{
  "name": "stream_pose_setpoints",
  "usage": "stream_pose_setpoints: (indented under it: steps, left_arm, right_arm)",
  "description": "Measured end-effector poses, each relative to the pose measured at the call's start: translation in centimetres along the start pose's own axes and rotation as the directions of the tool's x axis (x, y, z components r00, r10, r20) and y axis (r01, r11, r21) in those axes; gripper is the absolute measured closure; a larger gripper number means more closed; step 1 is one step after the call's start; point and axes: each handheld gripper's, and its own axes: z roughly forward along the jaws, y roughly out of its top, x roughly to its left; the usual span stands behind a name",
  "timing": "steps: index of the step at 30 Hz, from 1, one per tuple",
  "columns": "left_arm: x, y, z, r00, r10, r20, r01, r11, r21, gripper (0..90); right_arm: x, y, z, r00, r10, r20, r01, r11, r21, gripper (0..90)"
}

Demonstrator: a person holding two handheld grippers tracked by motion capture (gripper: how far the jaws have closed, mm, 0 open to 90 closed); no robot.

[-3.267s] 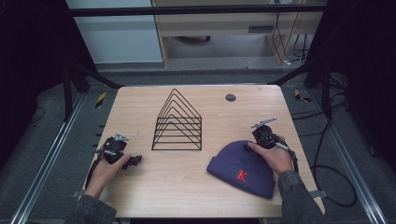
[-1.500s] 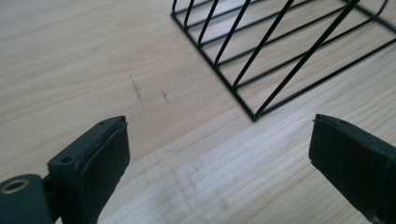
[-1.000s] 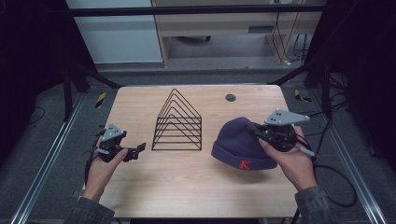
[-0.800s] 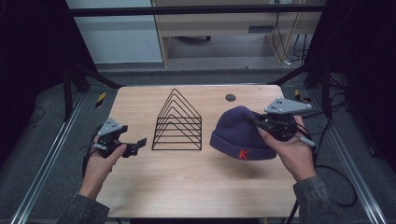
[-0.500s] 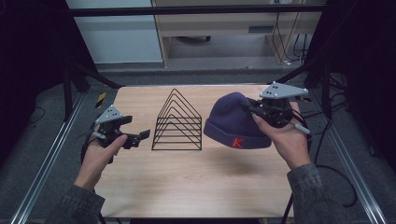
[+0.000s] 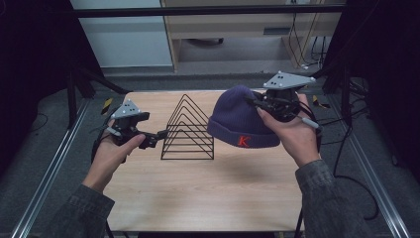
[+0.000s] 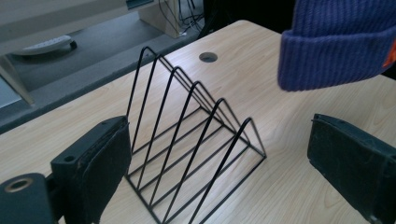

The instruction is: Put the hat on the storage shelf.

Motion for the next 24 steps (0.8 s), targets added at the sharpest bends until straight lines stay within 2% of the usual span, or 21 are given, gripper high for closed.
stream_pose_setpoints:
  steps: [6, 14, 18, 24]
  left_arm:
    - [-0.2, 1.2, 0.5, 0.9999, 0.001, 0.010, -0.001, 1.0000, -0.005, 7.1]
    - [-1.0, 3.1, 0.4, 0.9990, 0.043, 0.012, -0.043, 0.9990, -0.012, 8.5]
    - [-1.2, 3.3, 0.7, 0.9987, 0.042, 0.029, -0.041, 0.9990, -0.016, 9.7]
    - [-1.5, 3.5, 0.9, 0.9975, 0.042, 0.056, -0.041, 0.9989, -0.022, 9.9]
  right_arm:
    - [0.2, 1.1, 0.7, 1.0000, -0.006, -0.002, 0.006, 1.000, -0.011, 79.4]
    - [0.8, 3.7, 1.7, 0.9999, -0.001, -0.010, 0.000, 0.999, -0.040, 79.3]
    - [1.5, 4.8, 2.6, 0.9997, -0.011, -0.020, 0.010, 0.999, -0.052, 79.2]
    - [2.1, 5.3, 3.5, 0.9993, -0.017, -0.034, 0.016, 0.999, -0.048, 79.1]
